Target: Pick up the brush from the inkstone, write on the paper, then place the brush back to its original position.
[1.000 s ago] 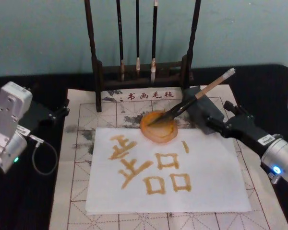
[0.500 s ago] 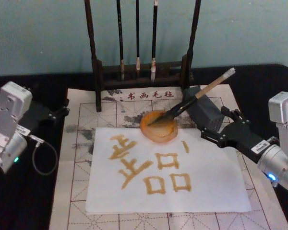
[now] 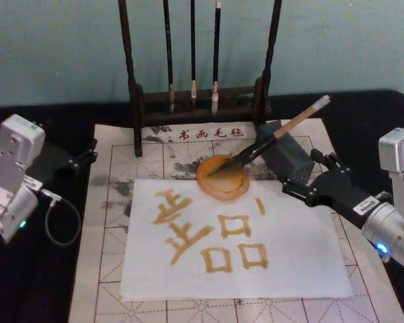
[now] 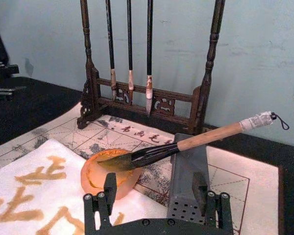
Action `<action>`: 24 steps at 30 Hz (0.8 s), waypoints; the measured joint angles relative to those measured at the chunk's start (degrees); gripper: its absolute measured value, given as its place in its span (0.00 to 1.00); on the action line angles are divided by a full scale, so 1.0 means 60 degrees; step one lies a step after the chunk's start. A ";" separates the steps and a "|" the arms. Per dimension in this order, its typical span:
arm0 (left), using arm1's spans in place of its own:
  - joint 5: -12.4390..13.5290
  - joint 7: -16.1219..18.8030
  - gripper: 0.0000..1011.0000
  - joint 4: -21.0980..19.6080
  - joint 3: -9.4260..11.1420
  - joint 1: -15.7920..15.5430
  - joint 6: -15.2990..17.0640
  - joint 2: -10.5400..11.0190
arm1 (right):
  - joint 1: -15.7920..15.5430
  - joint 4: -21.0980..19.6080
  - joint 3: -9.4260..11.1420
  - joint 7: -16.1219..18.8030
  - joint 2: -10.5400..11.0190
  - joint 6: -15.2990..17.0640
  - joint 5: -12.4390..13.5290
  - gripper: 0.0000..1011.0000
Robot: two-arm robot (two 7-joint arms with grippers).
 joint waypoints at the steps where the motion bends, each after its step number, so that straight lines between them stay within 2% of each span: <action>1: 0.0000 0.0000 0.99 0.0000 0.0000 0.0000 0.0000 0.0000 | 0.0000 -0.0001 0.0002 0.0001 0.0000 0.0003 0.0007 0.99; 24: 0.0000 0.0000 0.99 0.0000 0.0000 0.0000 0.0000 0.0000 | -0.0001 -0.0011 0.0009 0.0011 0.0000 0.0027 0.0051 0.99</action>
